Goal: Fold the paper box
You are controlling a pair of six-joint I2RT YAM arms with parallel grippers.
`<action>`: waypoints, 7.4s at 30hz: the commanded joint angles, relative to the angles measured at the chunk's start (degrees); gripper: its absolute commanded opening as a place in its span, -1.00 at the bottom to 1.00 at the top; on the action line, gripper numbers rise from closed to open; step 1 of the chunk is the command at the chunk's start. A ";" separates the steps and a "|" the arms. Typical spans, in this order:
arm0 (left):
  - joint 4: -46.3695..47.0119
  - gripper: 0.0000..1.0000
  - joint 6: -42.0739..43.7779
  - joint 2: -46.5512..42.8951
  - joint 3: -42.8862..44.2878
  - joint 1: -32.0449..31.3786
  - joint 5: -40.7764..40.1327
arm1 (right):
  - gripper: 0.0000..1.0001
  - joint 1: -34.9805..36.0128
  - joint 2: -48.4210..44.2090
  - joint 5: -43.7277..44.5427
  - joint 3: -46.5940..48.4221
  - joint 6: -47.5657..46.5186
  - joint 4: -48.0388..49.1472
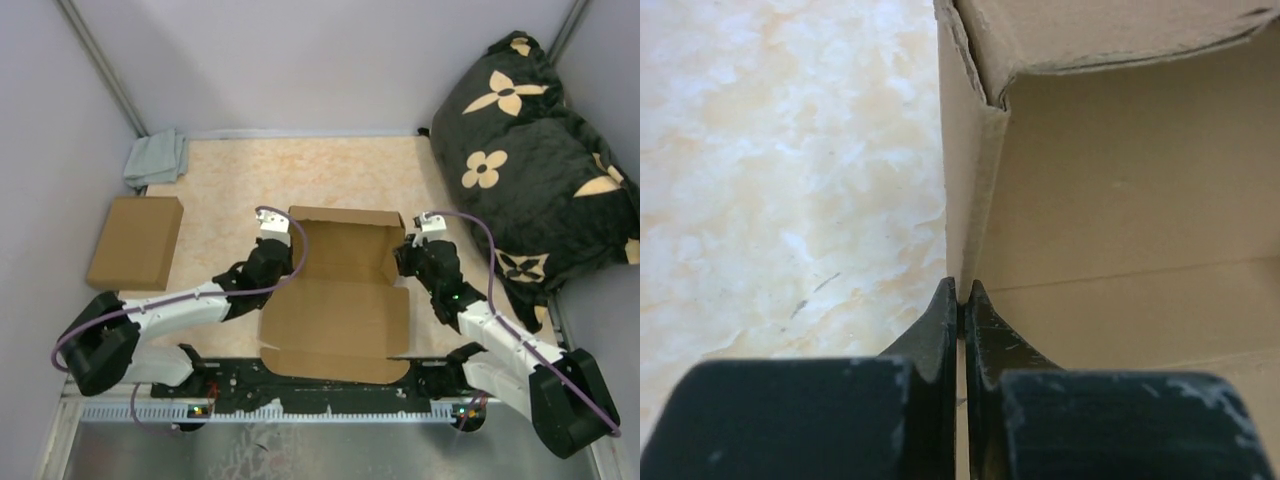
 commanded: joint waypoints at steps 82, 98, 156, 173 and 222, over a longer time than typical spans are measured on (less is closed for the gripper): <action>-15.36 -0.78 -5.47 -4.04 9.01 -11.70 -4.60 | -0.76 16.69 15.84 33.12 10.68 10.20 -5.88; -28.78 -0.14 -5.17 -13.72 14.18 -11.69 -7.30 | 0.01 15.08 8.20 26.49 14.43 7.41 -14.02; -57.60 -0.17 -14.61 -26.87 26.49 -11.60 -8.77 | 0.74 1.37 4.71 -24.76 9.38 52.40 -3.77; -54.71 -0.17 -9.68 -36.54 19.96 -11.61 -9.34 | 0.48 -2.76 13.57 -22.52 30.79 10.59 4.29; -49.78 -0.14 -9.97 -35.87 10.65 -11.61 -6.96 | -0.78 -0.93 32.79 2.57 38.14 16.83 -29.68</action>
